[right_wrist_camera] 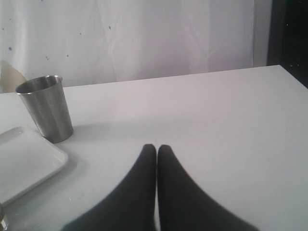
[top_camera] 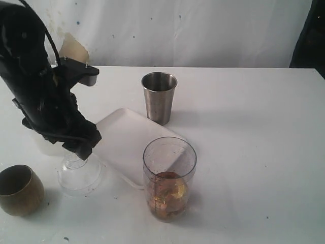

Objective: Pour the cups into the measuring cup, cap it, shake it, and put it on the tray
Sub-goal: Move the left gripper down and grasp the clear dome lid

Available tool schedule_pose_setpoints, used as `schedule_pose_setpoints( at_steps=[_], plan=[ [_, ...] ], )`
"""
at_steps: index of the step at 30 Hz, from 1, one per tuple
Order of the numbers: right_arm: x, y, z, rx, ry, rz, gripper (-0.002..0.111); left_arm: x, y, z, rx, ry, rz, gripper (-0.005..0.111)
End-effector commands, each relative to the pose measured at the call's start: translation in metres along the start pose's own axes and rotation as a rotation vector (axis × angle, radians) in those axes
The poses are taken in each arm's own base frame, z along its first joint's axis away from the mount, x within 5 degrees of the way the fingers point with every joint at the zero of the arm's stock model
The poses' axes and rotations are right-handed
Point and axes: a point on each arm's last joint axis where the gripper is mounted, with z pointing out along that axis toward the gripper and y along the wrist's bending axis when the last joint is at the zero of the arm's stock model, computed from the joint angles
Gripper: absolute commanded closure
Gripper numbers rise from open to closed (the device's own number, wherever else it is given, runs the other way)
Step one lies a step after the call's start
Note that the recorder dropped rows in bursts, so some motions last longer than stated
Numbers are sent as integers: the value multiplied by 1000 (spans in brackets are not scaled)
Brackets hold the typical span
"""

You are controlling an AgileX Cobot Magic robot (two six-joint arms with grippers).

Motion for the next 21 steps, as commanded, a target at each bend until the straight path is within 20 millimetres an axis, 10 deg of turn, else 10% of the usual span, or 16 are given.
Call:
schedule_pose_setpoints(
  at_steps=[1,21],
  plan=[
    [1,0,0,-2,-5,-1,108,3,0,16,-13,-84,-27,37],
    [1,0,0,-2,-5,-3,108,-6,2,64,-18,-29,-43,45]
  ],
)
